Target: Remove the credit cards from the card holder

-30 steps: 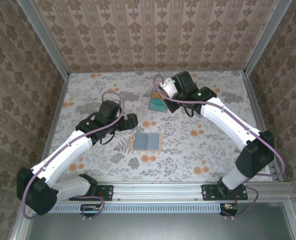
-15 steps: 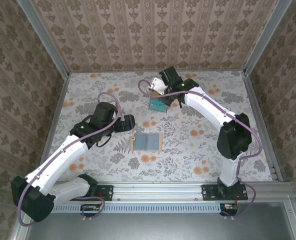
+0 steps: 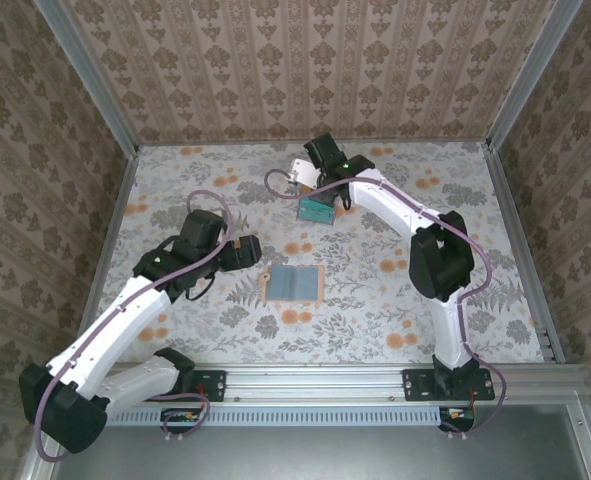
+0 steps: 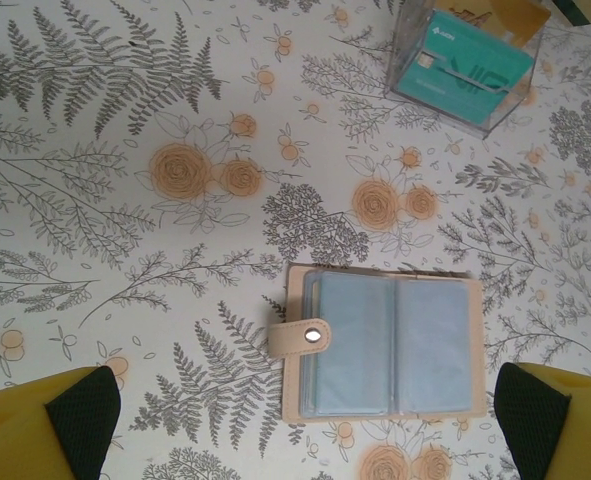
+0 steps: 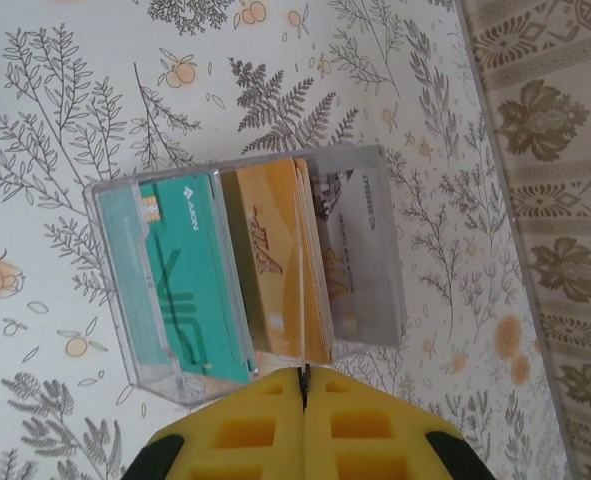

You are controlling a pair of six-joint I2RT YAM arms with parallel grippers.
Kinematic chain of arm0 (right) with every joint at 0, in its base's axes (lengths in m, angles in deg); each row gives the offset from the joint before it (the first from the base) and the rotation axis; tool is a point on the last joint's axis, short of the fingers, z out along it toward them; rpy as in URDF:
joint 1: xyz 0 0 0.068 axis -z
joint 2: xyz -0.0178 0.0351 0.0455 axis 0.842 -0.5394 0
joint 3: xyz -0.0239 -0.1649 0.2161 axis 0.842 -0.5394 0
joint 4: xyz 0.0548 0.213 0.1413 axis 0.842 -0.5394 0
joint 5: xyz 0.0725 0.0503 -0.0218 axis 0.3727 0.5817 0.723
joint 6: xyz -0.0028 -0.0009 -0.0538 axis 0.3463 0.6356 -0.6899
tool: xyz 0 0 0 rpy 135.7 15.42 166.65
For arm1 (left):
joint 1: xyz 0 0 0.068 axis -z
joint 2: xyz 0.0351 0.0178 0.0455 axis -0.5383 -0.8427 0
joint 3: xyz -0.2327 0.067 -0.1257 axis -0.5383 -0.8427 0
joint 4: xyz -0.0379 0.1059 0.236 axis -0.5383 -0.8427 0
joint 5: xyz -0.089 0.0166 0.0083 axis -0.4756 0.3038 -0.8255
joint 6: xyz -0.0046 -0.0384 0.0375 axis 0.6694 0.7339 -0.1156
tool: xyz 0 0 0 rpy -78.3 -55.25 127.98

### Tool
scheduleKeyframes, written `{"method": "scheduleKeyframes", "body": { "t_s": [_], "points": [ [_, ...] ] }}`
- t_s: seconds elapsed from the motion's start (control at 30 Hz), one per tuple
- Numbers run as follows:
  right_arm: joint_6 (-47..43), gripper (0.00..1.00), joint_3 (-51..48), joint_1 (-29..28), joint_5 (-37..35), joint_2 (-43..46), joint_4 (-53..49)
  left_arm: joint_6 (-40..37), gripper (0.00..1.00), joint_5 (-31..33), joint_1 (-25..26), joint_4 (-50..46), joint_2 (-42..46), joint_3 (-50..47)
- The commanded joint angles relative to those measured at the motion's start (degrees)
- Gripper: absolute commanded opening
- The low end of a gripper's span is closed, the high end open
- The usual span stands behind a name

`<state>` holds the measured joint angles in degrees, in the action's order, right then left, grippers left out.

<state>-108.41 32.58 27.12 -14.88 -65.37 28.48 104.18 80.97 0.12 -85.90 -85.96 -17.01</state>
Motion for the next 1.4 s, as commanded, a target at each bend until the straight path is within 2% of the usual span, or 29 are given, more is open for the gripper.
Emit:
{"method": "scheduleKeyframes", "body": {
  "t_s": [0.0, 0.47, 0.53, 0.7, 0.93, 1.13, 1.37],
  "points": [
    [-1.53, 0.00, 2.30, 0.18, -1.00, -2.61, 0.15, -0.74, 1.00, -0.54, -0.82, -1.25, 0.45, -0.16],
    [-0.91, 0.00, 4.25, 1.15, -0.53, -7.92, 1.28, -1.14, 1.00, -0.60, -2.72, -2.46, 0.65, 0.45],
    [-0.58, 0.09, 4.44, 1.23, -0.70, -8.34, 1.32, -1.14, 1.00, -0.59, -2.88, -2.58, 0.80, 0.33],
    [0.22, 0.20, 5.27, 1.48, -2.54, -9.15, 2.24, -1.23, 1.00, -0.60, -3.23, -2.56, 1.09, 0.25],
    [2.03, 0.21, 5.56, 2.27, -7.43, -9.93, 6.20, -1.34, 1.00, -0.93, -3.60, -2.49, 1.30, -0.09],
    [5.39, 0.21, 5.92, 3.25, -8.57, -8.52, 7.39, -1.47, 1.00, -1.81, -3.86, -1.81, 1.27, -0.46],
    [13.99, 0.20, 3.81, 3.08, -4.28, -2.15, 5.04, -1.24, 1.00, -3.43, -3.99, 0.38, 0.96, -1.33]
  ]
}}
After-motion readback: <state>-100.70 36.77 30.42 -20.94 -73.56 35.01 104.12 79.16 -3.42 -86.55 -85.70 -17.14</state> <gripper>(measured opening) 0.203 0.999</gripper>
